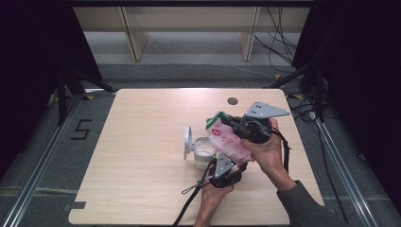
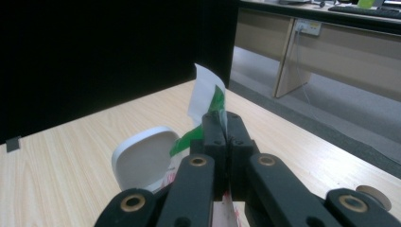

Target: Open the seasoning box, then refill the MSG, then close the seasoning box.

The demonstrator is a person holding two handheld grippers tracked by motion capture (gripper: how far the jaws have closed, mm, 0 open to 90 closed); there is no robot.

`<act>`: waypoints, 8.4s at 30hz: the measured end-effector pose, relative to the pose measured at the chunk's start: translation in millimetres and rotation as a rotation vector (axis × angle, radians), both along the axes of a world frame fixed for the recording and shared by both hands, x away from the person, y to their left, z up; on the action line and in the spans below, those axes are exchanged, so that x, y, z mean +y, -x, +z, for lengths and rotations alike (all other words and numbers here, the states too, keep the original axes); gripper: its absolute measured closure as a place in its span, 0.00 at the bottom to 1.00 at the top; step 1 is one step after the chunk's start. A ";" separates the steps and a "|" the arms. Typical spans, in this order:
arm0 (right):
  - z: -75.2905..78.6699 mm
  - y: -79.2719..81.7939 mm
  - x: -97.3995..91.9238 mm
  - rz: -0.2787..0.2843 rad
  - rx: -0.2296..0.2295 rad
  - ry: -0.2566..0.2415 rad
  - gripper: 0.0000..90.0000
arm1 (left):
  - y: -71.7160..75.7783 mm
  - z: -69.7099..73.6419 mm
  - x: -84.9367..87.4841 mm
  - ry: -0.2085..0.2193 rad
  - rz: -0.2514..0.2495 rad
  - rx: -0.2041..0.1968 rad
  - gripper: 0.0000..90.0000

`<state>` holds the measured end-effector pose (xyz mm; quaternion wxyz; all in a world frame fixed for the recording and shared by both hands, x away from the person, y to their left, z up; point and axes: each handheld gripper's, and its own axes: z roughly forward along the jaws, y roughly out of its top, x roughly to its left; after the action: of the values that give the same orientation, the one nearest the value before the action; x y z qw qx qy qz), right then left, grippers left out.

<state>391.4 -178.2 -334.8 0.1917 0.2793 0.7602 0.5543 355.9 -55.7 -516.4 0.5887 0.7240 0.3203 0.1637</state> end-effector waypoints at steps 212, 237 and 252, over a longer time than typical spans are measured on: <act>-132.1 63.3 -123.8 -0.259 0.199 -0.033 0.46 | 4.7 70.8 171.5 -0.285 0.192 -0.090 0.99; -134.5 66.3 -124.7 -0.247 0.199 -0.015 0.42 | 1.9 86.6 152.3 -0.271 0.157 -0.098 0.99; -136.7 66.9 -122.6 -0.242 0.186 -0.022 0.42 | 2.5 93.9 137.0 -0.277 0.106 -0.119 0.98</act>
<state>324.6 -300.8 -471.5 0.1828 0.4213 0.7293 0.5072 353.4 81.4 -422.5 0.4916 0.7694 0.2970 0.2795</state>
